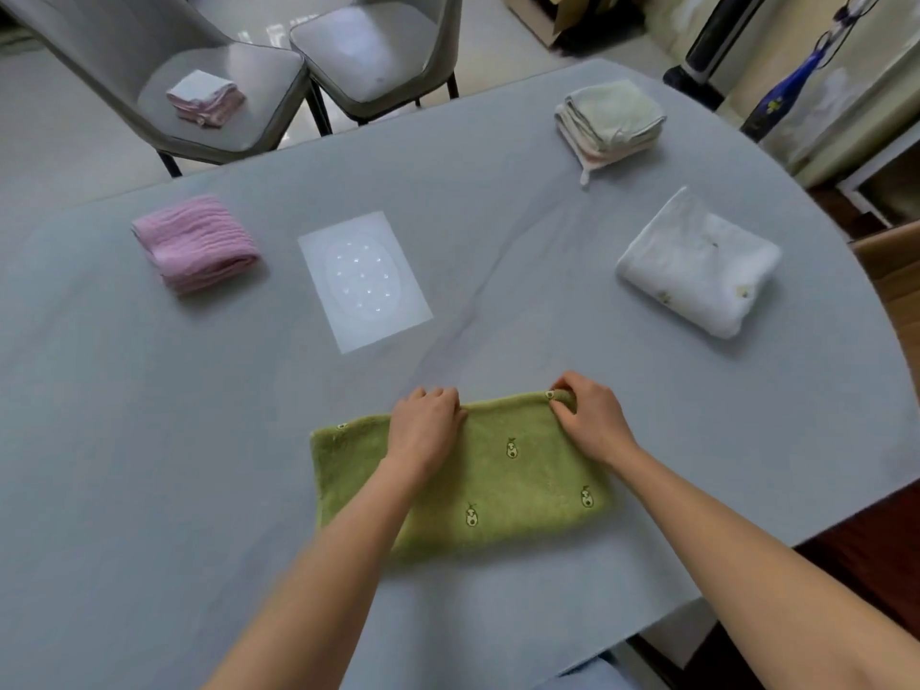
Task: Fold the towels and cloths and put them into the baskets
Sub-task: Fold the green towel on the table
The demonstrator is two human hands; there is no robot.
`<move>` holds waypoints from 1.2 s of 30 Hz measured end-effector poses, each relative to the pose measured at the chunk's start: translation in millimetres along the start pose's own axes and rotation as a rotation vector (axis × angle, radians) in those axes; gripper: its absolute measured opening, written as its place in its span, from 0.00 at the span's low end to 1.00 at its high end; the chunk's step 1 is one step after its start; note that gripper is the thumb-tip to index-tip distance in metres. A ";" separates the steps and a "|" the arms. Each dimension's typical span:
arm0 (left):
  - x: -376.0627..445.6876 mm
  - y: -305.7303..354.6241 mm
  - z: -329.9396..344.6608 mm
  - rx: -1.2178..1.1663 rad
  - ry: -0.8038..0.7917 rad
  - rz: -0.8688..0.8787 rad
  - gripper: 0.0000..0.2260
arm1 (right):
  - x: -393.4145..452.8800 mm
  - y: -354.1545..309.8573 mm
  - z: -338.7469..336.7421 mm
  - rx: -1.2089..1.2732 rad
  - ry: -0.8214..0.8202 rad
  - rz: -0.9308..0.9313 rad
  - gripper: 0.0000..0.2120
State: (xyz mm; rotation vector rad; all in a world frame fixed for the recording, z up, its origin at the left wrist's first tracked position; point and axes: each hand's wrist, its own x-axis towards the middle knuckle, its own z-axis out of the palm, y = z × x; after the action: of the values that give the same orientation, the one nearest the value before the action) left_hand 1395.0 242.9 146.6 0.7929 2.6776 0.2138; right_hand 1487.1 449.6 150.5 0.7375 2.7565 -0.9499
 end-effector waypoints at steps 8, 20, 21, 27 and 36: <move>-29.4 4.7 22.4 0.009 0.282 0.229 0.17 | -13.6 -13.4 28.6 -0.347 0.317 -0.176 0.19; -54.0 11.0 50.7 0.098 -0.077 0.072 0.45 | -31.9 12.0 67.9 -0.449 0.005 -0.193 0.32; -54.2 10.1 48.3 0.087 -0.114 0.079 0.47 | -33.4 11.7 67.6 -0.427 0.029 -0.197 0.32; -47.6 1.7 26.6 0.055 -0.380 0.144 0.62 | -66.8 14.3 48.8 -0.126 0.296 0.197 0.35; -56.3 -1.0 13.4 0.147 -0.387 0.164 0.69 | -72.0 -6.2 29.4 0.010 0.068 0.569 0.26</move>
State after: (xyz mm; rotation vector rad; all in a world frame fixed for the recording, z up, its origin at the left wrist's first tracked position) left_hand 1443.7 211.7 149.6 0.9866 2.2848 -0.0923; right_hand 1545.8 398.3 150.5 1.4666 2.3636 -0.8175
